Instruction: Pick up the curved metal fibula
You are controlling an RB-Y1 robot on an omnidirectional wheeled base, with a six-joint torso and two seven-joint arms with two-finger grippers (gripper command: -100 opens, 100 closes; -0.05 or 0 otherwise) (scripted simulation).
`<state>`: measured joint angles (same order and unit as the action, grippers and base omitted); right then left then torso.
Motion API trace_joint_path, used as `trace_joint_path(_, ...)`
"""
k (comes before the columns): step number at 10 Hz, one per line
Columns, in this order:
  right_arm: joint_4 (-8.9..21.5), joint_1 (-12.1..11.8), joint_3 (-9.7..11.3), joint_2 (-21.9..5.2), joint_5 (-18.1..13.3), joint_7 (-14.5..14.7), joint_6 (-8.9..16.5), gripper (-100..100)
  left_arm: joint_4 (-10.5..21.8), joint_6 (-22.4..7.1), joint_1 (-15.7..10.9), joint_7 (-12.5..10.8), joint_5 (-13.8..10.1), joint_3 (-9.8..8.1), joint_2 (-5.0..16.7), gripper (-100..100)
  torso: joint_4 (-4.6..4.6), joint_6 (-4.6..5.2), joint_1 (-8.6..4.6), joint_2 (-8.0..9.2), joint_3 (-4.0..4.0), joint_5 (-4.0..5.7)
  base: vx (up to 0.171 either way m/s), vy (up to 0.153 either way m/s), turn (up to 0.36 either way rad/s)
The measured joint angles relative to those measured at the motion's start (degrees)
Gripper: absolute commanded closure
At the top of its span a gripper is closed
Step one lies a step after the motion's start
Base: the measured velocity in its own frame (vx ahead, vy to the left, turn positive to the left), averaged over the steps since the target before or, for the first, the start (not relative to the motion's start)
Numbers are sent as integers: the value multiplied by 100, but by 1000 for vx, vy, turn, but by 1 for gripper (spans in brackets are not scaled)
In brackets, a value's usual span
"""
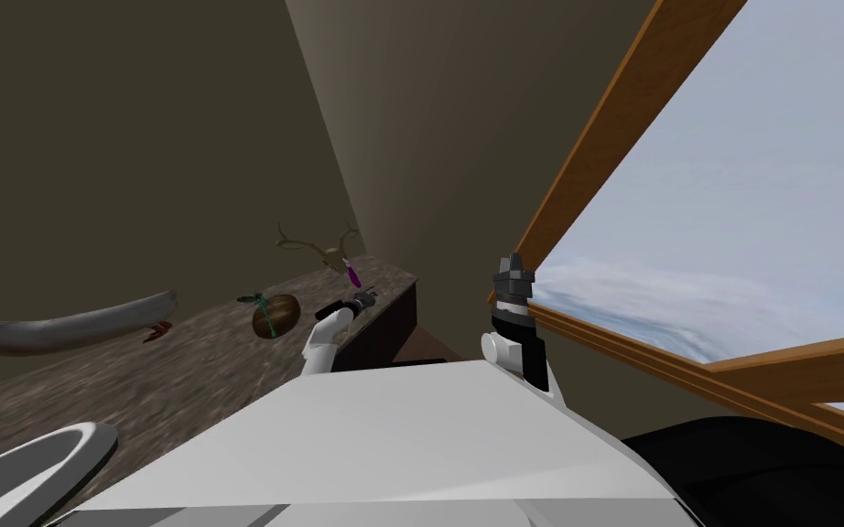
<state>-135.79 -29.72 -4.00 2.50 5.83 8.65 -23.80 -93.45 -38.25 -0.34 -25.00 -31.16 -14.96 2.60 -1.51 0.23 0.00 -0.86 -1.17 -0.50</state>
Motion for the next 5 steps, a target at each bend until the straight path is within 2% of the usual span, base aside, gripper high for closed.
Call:
trace_joint_path(1,0,0,0,0,0,0,0,0,-194,-115,230,38,-16,-25,-11,100,-2,-1,-3,-4,-3,1,25,-16,16)
trace_joint_path(2,0,0,0,0,0,0,0,0,-364,-194,346,26,27,-40,-35,100,3,1,-1,0,1,3,7,-5,7)
trace_joint_path(4,0,0,0,0,0,0,0,0,-676,-225,409,9,58,-46,-53,100,9,5,1,10,9,5,0,0,0)
trace_joint_path(5,0,0,0,0,0,0,0,0,-698,-229,403,3,59,-49,-52,0,6,5,3,10,7,2,0,0,0)
